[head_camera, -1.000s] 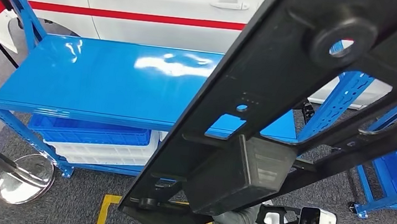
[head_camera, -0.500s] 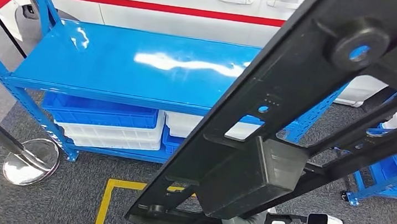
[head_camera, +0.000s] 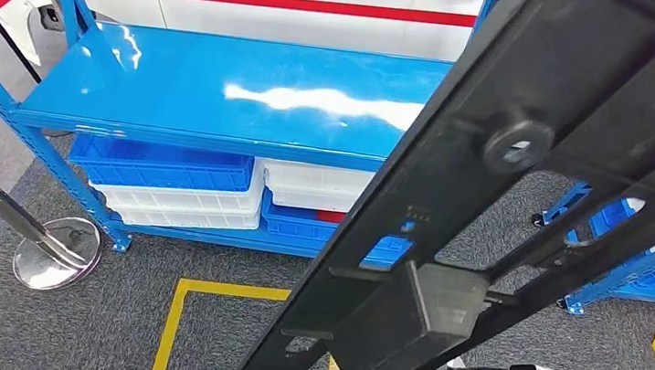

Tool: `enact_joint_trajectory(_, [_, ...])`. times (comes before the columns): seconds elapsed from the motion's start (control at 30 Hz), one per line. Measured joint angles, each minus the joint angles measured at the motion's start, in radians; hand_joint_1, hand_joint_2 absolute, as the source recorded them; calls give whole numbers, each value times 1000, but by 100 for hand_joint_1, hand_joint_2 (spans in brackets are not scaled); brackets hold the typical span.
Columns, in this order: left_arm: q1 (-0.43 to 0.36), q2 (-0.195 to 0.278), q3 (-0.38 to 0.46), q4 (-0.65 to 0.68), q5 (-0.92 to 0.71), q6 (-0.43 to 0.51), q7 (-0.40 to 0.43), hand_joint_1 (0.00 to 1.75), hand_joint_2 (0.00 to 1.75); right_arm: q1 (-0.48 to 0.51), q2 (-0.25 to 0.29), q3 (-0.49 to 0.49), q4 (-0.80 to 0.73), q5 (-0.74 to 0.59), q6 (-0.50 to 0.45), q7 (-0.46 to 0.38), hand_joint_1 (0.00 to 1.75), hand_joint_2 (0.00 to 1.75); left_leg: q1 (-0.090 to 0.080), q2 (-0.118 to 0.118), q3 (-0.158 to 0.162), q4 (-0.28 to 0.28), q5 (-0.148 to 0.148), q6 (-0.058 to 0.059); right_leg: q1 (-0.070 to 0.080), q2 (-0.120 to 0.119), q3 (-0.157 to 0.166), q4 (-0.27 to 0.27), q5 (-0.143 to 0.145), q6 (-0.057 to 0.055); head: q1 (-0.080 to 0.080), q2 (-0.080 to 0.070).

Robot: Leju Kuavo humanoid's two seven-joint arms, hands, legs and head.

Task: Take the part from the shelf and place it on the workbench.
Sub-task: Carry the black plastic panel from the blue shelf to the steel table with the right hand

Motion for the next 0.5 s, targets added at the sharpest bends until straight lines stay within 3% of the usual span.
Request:
enact_joint_trajectory(0.03, [5,0,0,1,0,0,9,0,0,19,0,-17,-1,18,10,0,175,175,0,0,-19,64,-30,-3,1,-1,-7,1,4,-1,0,0])
enact_joint_trajectory(0.07, [8,0,0,2,0,0,14,0,0,34,0,-32,-2,32,15,0,175,175,0,0,-26,105,-42,-5,1,-1,-13,3,8,0,0,0])
enact_joint_trajectory(0.1, [11,0,-1,3,0,0,17,0,0,46,0,-44,-4,39,18,0,175,175,1,0,-16,111,-36,-5,2,-1,-19,6,11,1,0,0])
enact_joint_trajectory(0.13, [13,0,-1,3,0,0,18,0,0,54,0,-53,-4,42,19,0,175,175,1,0,13,78,-15,-4,2,-1,-24,8,13,3,0,0])
enact_joint_trajectory(0.17, [13,0,-1,3,0,0,19,0,0,60,0,-61,-6,44,20,0,175,175,1,0,56,13,12,-1,2,0,-27,10,15,5,0,0])
enact_joint_trajectory(0.23, [13,1,-1,4,0,0,19,0,0,67,0,-72,-11,44,20,0,175,175,-2,-2,137,-114,39,8,4,0,-34,12,18,12,0,0])
enact_joint_trajectory(0.3, [14,1,-1,5,0,0,20,0,0,71,0,-78,-15,45,20,0,175,175,-6,-4,161,-163,38,18,7,1,-39,14,22,21,0,0])
enact_joint_trajectory(0.37, [15,1,-1,6,0,0,21,0,0,75,0,-83,-17,45,20,0,175,175,-5,-4,156,-170,43,30,7,2,-41,17,22,31,0,0])
enact_joint_trajectory(0.43, [14,1,-1,6,0,0,26,0,0,80,0,-88,-22,47,21,0,175,175,-2,-5,153,-179,51,44,6,3,-60,55,-9,41,0,0])
enact_joint_trajectory(0.5, [13,0,-2,7,0,-1,33,0,0,93,0,-93,-30,56,22,0,175,175,-2,-10,147,-181,57,54,4,5,-114,169,-75,47,0,0])
